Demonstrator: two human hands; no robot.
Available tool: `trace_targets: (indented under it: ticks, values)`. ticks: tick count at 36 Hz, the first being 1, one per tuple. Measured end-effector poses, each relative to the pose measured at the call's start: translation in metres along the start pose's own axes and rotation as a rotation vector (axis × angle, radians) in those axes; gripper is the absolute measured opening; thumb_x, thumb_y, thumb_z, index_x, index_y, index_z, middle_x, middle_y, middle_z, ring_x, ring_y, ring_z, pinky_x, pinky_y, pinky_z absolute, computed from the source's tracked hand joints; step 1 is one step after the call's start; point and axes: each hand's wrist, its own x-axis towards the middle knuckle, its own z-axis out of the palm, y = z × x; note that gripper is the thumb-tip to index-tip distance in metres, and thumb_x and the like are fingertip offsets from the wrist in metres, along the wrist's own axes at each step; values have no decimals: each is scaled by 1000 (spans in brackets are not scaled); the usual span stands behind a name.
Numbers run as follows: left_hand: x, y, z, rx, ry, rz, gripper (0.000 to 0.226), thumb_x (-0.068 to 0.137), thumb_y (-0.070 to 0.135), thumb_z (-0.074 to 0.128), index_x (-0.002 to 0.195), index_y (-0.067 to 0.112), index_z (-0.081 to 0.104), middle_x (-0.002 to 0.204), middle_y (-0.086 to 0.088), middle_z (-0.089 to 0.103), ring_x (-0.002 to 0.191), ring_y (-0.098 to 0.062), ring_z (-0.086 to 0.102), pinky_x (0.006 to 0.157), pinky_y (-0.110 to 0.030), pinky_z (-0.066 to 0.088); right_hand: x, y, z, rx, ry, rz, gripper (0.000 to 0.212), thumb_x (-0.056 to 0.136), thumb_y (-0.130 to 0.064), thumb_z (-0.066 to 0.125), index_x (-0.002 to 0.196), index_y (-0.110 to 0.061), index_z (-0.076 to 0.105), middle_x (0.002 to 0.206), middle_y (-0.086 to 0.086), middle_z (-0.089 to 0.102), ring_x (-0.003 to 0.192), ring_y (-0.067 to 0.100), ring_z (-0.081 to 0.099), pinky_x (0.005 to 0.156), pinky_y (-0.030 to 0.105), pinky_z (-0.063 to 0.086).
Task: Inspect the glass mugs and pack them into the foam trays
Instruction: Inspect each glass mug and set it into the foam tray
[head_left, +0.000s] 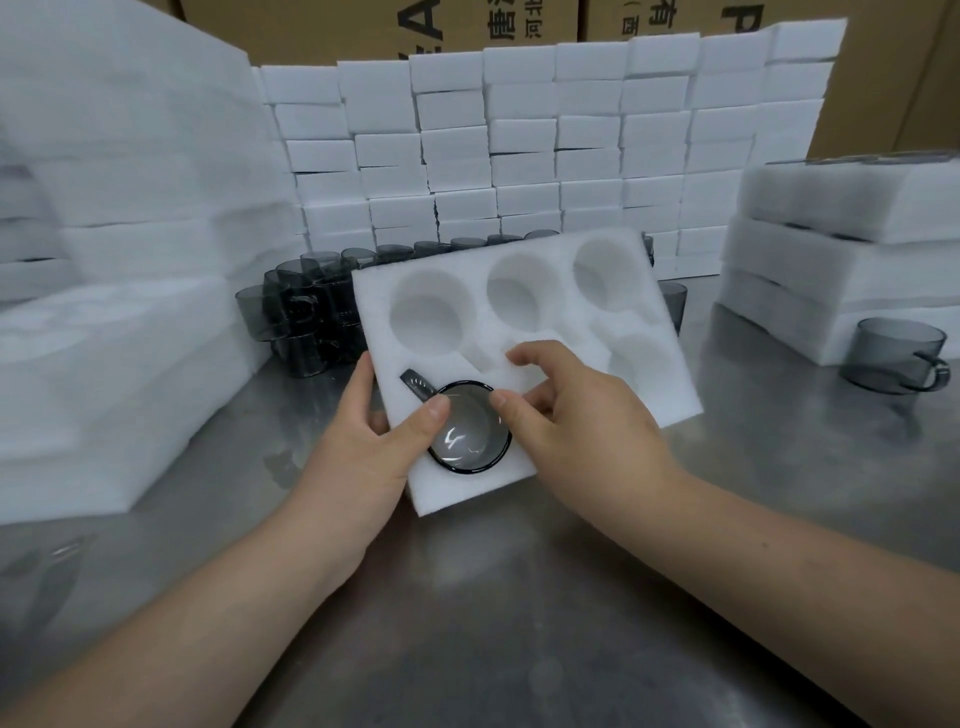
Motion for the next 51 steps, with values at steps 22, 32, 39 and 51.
trace_targets:
  ticks: [22,32,39,51]
  values:
    - [0,3,3,81,198,-337,36,96,37,43,80,22,72,87,0,74,91,-21,68,93,-44,48,-7,-18,-13,-648,-199,-392,44,90,-44,44,130,-27,40,128,-3,45,104,22,53,87,35,29]
    - [0,2,3,289,268,-250,29,65,58,37,73,53,65,94,4,68,99,-23,61,97,-48,44,-1,-8,-12,-572,-219,-446,46,90,-40,51,133,-26,47,134,-7,51,119,17,50,99,27,8]
    - [1,-5,1,354,281,-184,34,96,39,38,76,28,64,88,11,65,95,-18,61,94,-42,45,0,-6,-8,-534,-214,-434,45,92,-34,51,136,-24,46,140,-5,47,120,23,51,105,28,4]
    - [2,-10,-6,565,301,-65,42,97,41,30,84,17,63,84,5,64,83,-9,56,67,-15,35,2,-3,-7,-469,-198,-431,42,90,-35,52,131,-25,53,135,-5,53,117,21,53,110,31,8]
